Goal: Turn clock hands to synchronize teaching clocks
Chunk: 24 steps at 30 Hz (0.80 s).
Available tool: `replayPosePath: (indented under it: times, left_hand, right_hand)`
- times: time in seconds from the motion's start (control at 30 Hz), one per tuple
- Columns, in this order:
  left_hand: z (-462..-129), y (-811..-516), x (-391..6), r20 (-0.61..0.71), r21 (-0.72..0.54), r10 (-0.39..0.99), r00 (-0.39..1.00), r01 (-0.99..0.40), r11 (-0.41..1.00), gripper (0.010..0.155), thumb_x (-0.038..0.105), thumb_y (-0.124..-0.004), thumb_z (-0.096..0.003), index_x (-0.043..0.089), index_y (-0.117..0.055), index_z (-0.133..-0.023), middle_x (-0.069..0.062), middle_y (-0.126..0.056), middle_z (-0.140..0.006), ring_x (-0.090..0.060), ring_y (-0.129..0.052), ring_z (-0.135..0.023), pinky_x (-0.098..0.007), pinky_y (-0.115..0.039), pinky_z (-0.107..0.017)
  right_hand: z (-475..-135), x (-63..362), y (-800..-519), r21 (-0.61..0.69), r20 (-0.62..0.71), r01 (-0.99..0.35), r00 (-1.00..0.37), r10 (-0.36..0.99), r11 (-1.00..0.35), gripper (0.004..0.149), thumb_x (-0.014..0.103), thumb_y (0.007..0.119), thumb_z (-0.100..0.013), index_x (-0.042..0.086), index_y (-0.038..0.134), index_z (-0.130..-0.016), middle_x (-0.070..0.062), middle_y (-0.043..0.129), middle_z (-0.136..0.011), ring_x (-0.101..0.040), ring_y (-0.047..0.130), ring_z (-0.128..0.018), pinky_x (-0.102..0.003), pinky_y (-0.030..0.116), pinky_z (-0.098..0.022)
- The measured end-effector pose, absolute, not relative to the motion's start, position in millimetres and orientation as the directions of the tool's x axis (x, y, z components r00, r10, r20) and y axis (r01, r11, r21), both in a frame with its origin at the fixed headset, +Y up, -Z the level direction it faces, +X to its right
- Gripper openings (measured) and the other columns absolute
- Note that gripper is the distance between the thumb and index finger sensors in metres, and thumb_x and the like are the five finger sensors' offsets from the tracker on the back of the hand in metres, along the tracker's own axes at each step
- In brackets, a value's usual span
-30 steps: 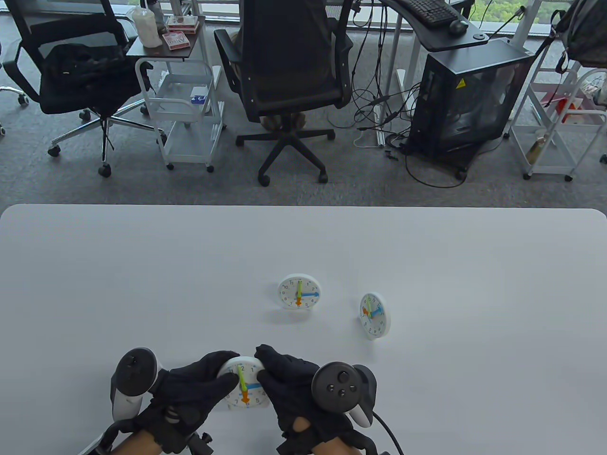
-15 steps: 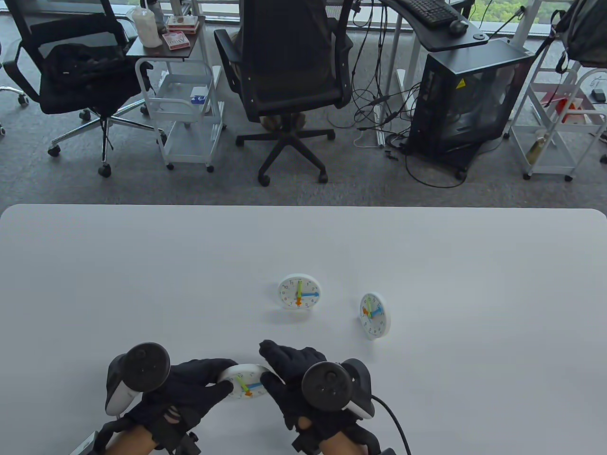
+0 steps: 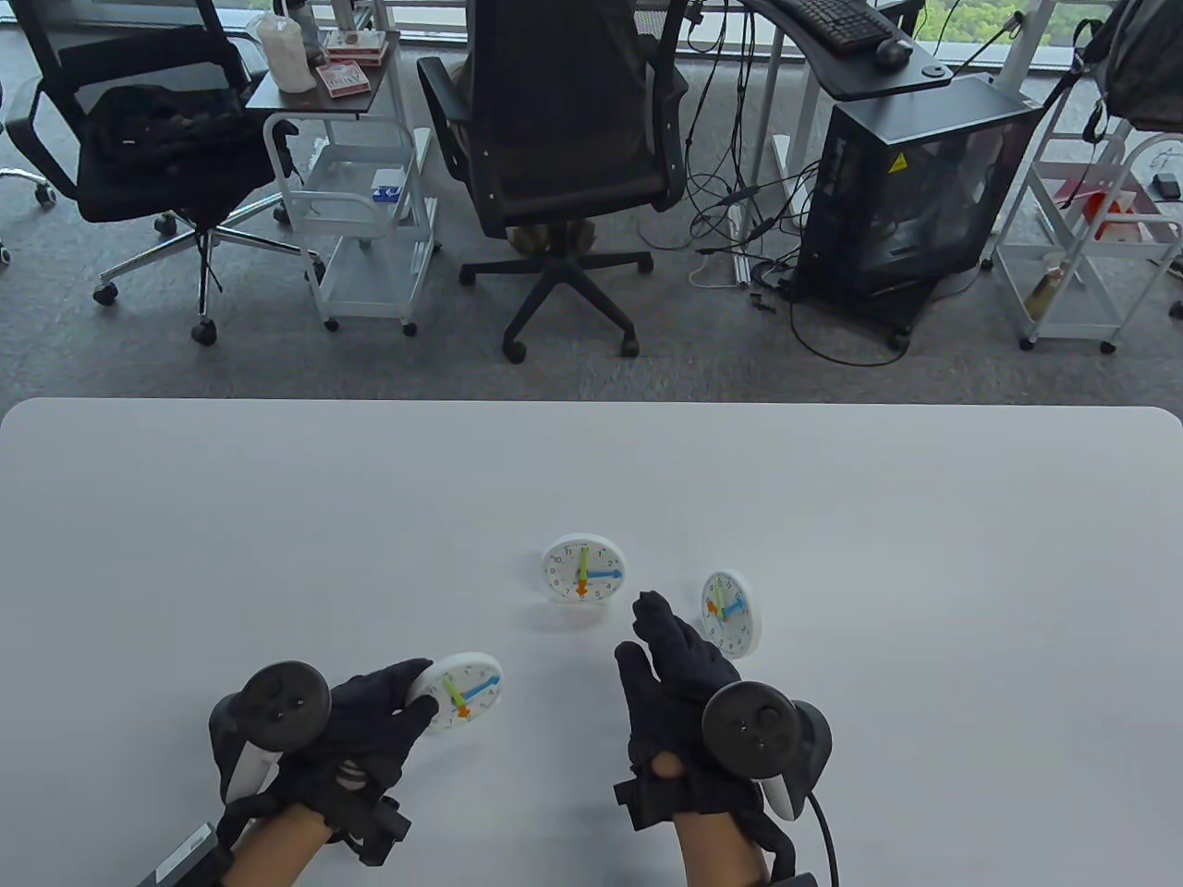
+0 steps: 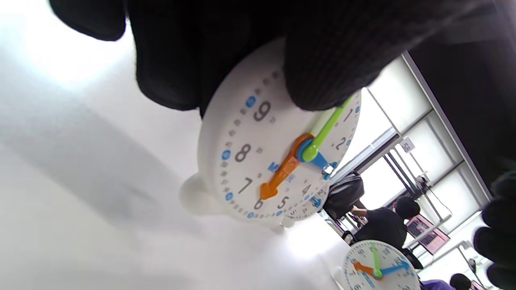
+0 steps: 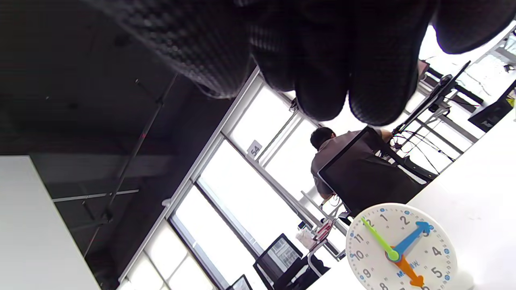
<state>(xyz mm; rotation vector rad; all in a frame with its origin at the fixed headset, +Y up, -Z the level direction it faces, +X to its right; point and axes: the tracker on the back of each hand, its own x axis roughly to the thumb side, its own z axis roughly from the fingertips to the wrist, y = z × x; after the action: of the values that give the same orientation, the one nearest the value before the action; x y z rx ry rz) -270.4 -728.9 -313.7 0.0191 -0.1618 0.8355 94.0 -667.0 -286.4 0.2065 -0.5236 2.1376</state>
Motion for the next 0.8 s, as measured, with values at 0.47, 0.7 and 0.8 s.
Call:
replayPosePath:
  times: [0.47,0.7,0.8]
  left_hand:
    - [-406.2,-753.5,-257.4,-0.051,0.032,0.79,0.611,-0.789,0.613,0.05,0.039,-0.093,-0.0458,0.02,-0.085,-0.091,-0.011,-0.105,-0.082,-0.044,-0.1,-0.074,-0.069,-0.068,-0.057]
    - [-428.8,-758.5,-243.7,-0.069,-0.002,0.78,0.622,-0.782,0.623,0.051,0.037,-0.09,-0.047,0.02,-0.081,-0.094,-0.013,-0.102,-0.085,-0.046,-0.096,-0.076,-0.07,-0.065,-0.058]
    - [-435.4,-756.1,-240.4,-0.071,-0.038,0.773,0.63,-0.776,0.629,0.052,0.035,-0.088,-0.0481,0.02,-0.079,-0.097,-0.014,-0.099,-0.088,-0.048,-0.094,-0.078,-0.071,-0.062,-0.059]
  right_hand:
    - [-294.6,97.0,-671.2,-0.36,0.252,-0.717,-0.691,0.677,-0.598,0.064,0.036,0.079,-0.051,-0.005,0.068,-0.099,-0.024,0.082,-0.087,-0.049,0.09,-0.07,-0.07,0.065,-0.05]
    - [-303.6,102.6,-675.1,-0.392,0.19,-0.684,-0.715,0.673,-0.615,0.064,0.036,0.078,-0.051,-0.004,0.067,-0.1,-0.023,0.08,-0.089,-0.049,0.089,-0.072,-0.07,0.065,-0.051]
    - [-304.6,100.9,-674.7,-0.387,0.189,-0.682,-0.718,0.67,-0.621,0.064,0.037,0.078,-0.051,-0.004,0.067,-0.1,-0.023,0.08,-0.089,-0.049,0.089,-0.072,-0.07,0.065,-0.052]
